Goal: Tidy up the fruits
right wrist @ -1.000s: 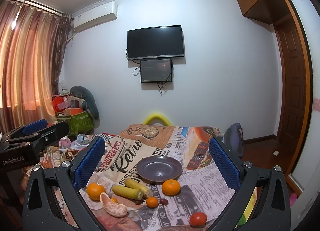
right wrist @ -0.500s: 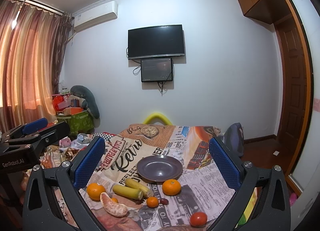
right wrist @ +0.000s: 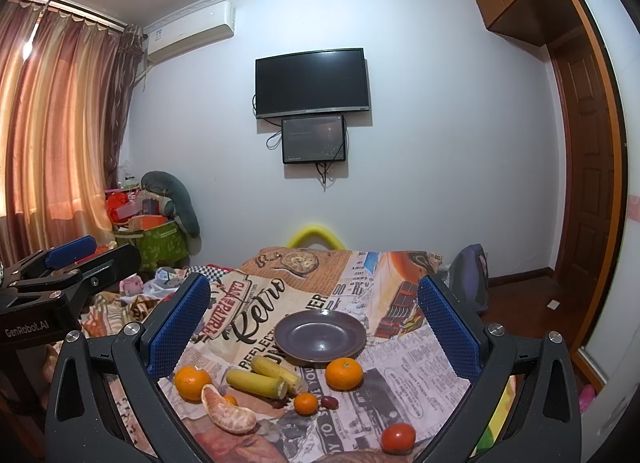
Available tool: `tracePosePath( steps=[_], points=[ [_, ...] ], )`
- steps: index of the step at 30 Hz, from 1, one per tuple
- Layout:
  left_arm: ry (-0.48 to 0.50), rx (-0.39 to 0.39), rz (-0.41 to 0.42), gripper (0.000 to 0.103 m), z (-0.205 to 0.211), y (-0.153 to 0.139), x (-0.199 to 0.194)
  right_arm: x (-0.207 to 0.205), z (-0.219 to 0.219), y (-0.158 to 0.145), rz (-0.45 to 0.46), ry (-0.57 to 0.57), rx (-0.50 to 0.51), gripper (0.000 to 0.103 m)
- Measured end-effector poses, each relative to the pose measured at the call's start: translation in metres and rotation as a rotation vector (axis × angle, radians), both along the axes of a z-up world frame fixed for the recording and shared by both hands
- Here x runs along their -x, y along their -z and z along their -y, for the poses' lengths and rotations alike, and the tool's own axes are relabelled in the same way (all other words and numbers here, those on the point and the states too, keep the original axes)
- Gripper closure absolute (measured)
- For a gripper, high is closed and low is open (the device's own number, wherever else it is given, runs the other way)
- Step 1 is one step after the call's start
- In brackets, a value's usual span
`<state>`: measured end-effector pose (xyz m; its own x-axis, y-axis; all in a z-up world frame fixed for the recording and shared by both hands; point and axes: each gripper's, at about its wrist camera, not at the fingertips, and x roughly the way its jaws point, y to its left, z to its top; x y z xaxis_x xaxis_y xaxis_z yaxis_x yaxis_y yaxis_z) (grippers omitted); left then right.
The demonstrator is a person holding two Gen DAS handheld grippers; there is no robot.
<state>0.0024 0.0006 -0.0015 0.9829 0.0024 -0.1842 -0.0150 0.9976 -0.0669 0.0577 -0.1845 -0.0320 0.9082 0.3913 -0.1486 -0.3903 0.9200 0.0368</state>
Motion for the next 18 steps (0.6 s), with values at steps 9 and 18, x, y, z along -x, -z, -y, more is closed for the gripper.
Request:
tracePosePath(
  steps=[9, 18],
  points=[
    [0.001, -0.001, 0.000, 0.000, 0.0009, 0.0001, 0.0005, -0.0003, 0.0005, -0.0004, 0.000, 0.000, -0.001, 0.000],
    [0.004, 0.000, -0.002, 0.000, 0.0021, 0.0002, 0.0005, 0.0014, 0.0000, 0.0001, -0.003, -0.003, -0.003, 0.000]
  ],
)
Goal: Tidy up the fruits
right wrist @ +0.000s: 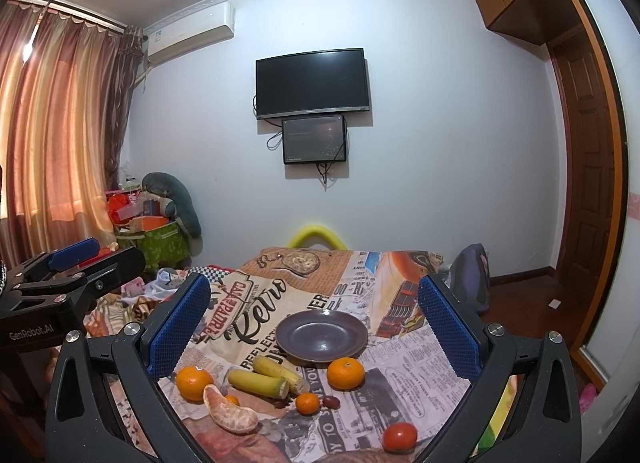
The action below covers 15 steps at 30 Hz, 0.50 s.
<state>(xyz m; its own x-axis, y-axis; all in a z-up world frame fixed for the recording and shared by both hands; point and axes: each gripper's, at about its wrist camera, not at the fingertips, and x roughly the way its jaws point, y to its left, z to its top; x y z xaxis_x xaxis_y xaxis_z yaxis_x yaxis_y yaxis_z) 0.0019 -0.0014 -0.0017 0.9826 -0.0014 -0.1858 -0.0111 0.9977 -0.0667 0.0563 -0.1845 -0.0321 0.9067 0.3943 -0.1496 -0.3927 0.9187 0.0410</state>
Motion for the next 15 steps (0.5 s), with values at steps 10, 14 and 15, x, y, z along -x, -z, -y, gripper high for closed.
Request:
tracePosePath(
  steps=[10, 14, 15],
  points=[
    [0.015, -0.007, -0.003, 0.000, 0.0014, 0.0029, -0.0022, -0.0016, 0.0005, 0.0009, -0.014, -0.010, -0.002, 0.000],
    [0.017, -0.006, -0.002, 0.001, 0.0002, 0.0036, -0.0038, -0.0043, 0.0002, 0.0038, -0.024, -0.002, 0.008, 0.000],
    [0.016, -0.007, -0.003, 0.002, -0.0006, 0.0039, -0.0047, -0.0048, -0.0001, 0.0047, -0.027, 0.001, 0.014, 0.001]
  ],
)
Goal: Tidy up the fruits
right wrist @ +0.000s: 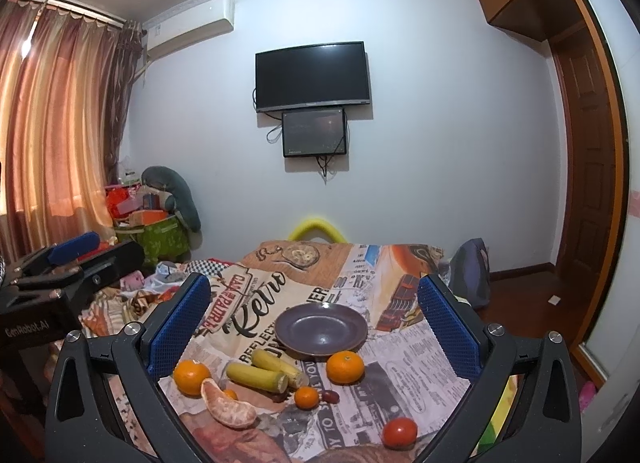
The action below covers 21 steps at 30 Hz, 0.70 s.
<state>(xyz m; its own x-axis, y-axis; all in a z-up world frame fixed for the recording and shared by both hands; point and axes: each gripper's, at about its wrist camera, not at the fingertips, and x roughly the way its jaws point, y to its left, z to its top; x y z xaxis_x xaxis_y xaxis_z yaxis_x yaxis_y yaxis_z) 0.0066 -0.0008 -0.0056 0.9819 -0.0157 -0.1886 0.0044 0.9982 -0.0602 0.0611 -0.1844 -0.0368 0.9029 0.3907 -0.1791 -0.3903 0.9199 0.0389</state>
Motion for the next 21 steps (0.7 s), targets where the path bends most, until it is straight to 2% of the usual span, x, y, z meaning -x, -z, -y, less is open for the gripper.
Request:
tracePosePath(
  steps=[4, 9, 15, 21],
  points=[
    [-0.009, -0.014, -0.013, 0.008, -0.005, 0.003, -0.006, -0.006, 0.000, 0.007, -0.028, 0.006, 0.024, 0.008],
    [-0.063, -0.015, -0.064, 0.009, -0.022, 0.013, -0.023, -0.018, 0.003, 0.018, -0.082, 0.022, 0.049, 0.018],
    [-0.114, -0.049, -0.153, 0.012, -0.045, 0.035, -0.045, -0.035, 0.013, 0.039, -0.160, 0.055, 0.087, 0.020],
    [-0.120, -0.040, -0.269, 0.013, -0.070, 0.066, -0.066, -0.061, 0.024, 0.068, -0.294, 0.084, 0.162, 0.020]
  ],
)
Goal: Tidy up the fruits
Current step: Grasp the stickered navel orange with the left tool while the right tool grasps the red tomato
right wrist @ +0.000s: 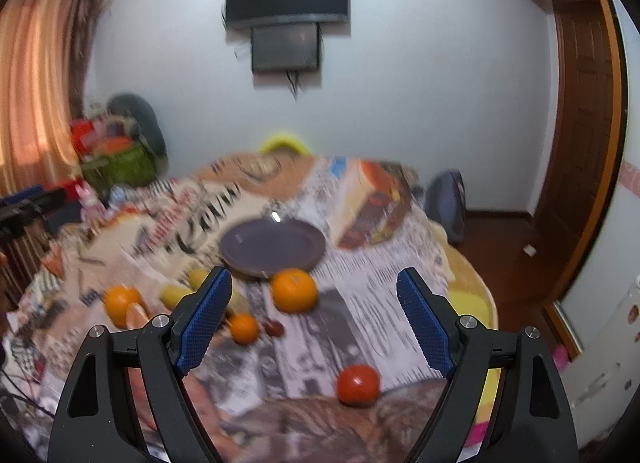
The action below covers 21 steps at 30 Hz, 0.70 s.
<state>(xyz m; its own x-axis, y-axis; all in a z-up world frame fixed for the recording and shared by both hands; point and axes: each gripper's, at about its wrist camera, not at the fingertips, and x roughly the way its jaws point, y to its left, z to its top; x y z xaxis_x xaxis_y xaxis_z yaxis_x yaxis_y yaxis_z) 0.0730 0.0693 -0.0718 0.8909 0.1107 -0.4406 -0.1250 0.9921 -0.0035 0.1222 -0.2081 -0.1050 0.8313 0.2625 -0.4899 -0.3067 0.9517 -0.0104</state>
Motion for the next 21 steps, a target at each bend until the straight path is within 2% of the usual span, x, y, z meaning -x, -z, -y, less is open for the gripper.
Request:
tracePosePath(
  steps=[7, 13, 21],
  points=[
    [0.020, 0.003, -0.152, 0.013, -0.013, 0.046, -0.025, -0.024, 0.021, 0.038, -0.137, 0.037, 0.040, 0.020],
    [-0.001, 0.078, -0.299, 0.013, -0.030, 0.089, -0.046, -0.041, 0.038, 0.066, -0.259, 0.066, 0.055, 0.020],
    [-0.015, 0.116, -0.382, 0.013, -0.039, 0.120, -0.057, -0.057, 0.037, 0.103, -0.385, 0.070, 0.047, 0.021]
  ],
)
